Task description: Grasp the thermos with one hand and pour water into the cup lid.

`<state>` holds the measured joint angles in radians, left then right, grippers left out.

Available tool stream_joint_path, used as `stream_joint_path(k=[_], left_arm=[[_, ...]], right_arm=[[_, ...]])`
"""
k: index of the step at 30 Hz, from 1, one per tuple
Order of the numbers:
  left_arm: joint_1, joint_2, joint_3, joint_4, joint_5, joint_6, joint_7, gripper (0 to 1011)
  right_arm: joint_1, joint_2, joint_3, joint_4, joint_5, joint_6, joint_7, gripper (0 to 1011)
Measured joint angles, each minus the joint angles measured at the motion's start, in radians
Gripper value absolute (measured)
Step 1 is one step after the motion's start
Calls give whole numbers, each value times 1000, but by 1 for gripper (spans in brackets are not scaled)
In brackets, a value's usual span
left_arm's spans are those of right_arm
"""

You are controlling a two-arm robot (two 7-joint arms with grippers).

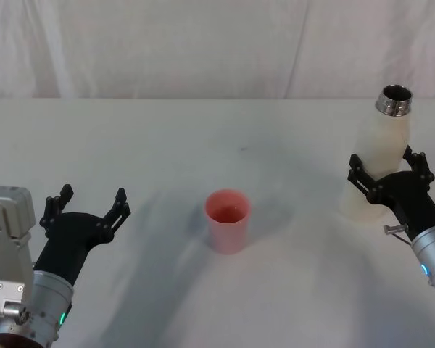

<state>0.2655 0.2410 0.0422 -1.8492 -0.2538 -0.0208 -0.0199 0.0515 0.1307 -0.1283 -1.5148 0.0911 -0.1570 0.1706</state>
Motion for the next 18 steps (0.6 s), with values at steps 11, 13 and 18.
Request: stream_joint_path(k=[11,13,18], left_arm=[[0,0,0,0,0,0,0,1001],[0,0,0,0,0,0,0,1001],[0,0,0,0,0,0,0,1001]], right_arm=[[-18,7,0,-16,8,7,6,1001],[-21,7,0,-18,9,7,6,1002],[-36,8,-1,-27,11,9,7,1001]])
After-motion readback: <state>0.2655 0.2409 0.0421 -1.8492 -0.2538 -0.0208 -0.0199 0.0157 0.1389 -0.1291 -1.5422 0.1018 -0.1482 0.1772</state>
